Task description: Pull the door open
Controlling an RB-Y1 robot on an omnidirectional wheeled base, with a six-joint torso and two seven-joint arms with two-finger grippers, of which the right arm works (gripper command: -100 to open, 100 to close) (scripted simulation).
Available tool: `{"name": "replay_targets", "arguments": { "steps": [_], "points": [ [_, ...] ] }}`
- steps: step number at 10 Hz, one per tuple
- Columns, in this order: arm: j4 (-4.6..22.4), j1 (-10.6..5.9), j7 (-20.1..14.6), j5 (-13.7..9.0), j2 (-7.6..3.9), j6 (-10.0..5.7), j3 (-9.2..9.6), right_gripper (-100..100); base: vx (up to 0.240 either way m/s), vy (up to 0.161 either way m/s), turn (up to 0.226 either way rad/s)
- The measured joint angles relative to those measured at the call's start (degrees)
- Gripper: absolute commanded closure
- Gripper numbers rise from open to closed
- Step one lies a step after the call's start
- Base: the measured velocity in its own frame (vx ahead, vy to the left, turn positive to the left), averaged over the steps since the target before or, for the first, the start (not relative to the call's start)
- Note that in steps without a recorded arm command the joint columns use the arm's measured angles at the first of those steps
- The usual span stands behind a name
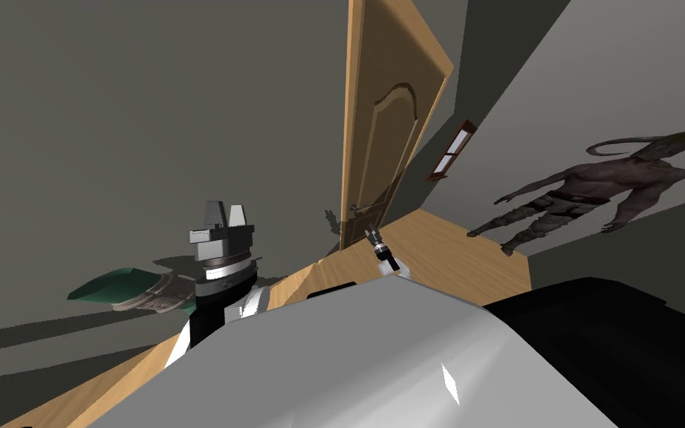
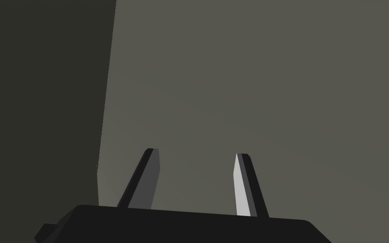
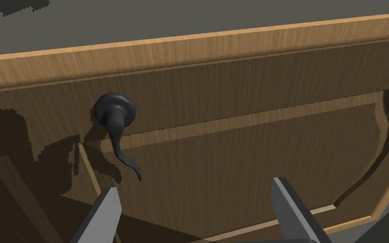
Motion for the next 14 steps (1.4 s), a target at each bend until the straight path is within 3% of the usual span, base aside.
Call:
{"name": "replay_targets", "arguments": {
  "steps": [14],
  "points": [
    [18.8, -6.11, -2.1, -1.1, -5.62, -3.86, 2.97, -100, 0.073, -0.081, 0.124]
  ]
}}
